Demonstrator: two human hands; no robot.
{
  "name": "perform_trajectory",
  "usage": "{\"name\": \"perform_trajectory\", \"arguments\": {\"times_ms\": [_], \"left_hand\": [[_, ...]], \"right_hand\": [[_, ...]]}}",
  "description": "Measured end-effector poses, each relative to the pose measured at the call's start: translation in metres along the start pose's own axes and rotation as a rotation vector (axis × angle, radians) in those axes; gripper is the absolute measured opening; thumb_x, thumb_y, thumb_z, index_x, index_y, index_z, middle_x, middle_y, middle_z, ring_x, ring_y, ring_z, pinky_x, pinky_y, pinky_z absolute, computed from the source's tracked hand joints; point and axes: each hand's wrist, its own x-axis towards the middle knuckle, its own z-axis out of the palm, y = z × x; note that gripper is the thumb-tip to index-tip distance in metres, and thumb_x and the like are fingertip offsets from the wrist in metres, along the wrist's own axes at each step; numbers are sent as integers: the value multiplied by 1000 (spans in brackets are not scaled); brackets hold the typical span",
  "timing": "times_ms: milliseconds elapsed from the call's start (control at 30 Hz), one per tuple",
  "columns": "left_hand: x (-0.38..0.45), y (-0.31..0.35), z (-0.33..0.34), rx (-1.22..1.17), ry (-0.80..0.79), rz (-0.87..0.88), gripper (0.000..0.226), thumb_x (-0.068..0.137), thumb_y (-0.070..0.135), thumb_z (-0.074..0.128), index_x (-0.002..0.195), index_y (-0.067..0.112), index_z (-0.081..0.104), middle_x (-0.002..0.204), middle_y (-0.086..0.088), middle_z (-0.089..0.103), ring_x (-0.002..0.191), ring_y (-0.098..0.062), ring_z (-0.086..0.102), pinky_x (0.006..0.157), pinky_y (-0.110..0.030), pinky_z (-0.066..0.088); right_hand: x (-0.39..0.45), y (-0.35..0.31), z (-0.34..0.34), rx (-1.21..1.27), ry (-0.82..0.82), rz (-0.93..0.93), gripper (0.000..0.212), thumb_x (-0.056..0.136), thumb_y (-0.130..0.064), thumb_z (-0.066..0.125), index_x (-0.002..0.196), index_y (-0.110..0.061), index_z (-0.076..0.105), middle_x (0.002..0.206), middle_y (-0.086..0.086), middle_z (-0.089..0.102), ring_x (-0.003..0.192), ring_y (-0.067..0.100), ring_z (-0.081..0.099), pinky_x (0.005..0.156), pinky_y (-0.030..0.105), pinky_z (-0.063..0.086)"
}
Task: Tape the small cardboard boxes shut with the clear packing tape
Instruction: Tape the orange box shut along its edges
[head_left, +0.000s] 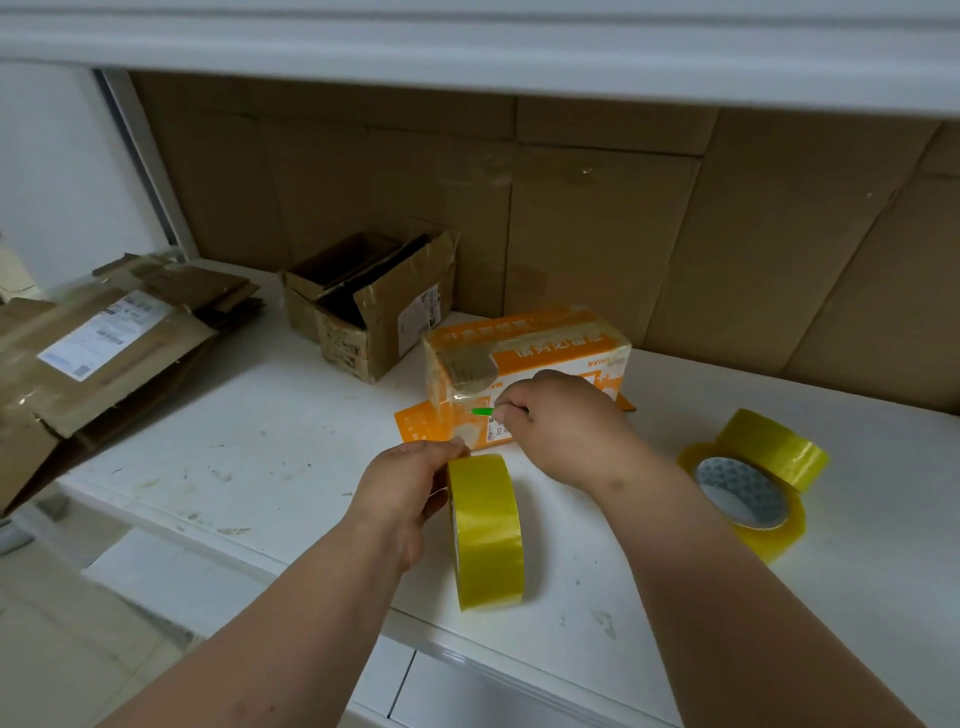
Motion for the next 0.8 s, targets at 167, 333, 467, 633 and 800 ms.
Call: {"name": "perform_trajectory", "arguments": {"times_ms": [167,333,467,633,800], "left_hand": [[4,-3,1,11,-3,18,11,85,16,72,93,7,73,99,-14,74,97,-28,68,101,-45,50],[6,-4,0,19,-25,56,8,87,17,72,80,11,71,84,-8,73,93,-28,67,98,-47,49],[7,-6,-2,33,-32,75,12,87,19,71,76,14,71,88,-8,74,97,-30,67,98,-47,49],[10,-5,-5,11,-53,64,11,86,16,71,76,14,72,104,-6,73,105,-30,65,100,-46,49],[11,-1,-4,-14,-78,52,6,88,8,66,83,8,67,96,-6,74,88,-23,67,75,-33,53]], "right_hand": [[15,-6,4,-155,-43,-24,26,102,-30,44,88,-20,63,81,-2,53,81,20,54,53,26,30],[25,-11,10,-187,-47,-48,18,99,-22,49,91,-17,65,83,2,53,80,22,54,49,24,26],[30,-10,16,-200,-23,-63,15,97,-20,52,84,-18,60,79,1,50,78,23,55,50,24,27],[33,-2,16,-195,-41,-66,19,97,-23,49,88,-17,65,80,0,52,79,22,56,61,28,38],[35,11,13,-206,-73,-31,21,97,-26,48,85,-17,63,75,-2,48,78,23,53,62,29,38]]}}
